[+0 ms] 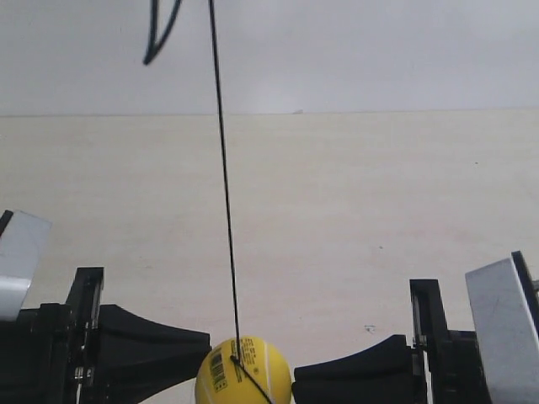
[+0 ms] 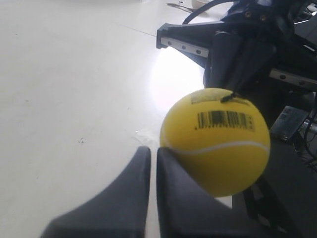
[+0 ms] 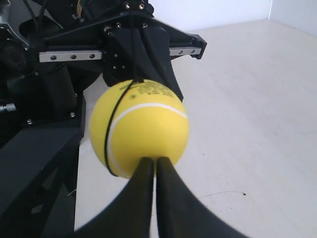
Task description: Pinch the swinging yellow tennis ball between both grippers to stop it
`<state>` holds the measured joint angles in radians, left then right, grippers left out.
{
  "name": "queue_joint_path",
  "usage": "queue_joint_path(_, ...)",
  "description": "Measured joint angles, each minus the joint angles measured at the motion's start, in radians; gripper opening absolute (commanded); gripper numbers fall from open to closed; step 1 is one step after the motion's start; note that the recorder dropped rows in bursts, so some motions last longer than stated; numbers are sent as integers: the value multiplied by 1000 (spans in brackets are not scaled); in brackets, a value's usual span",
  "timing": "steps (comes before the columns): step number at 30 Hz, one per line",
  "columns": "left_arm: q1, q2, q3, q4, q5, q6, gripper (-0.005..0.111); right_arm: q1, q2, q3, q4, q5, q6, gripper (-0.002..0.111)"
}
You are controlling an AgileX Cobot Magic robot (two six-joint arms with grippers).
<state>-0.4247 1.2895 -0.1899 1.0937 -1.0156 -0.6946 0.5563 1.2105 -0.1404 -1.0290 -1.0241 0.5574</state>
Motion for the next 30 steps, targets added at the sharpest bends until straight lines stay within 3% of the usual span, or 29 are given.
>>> queue_joint_path(30, 0, 1, 56, 49, -91, 58, 5, 0, 0, 0, 23, -10, 0, 0)
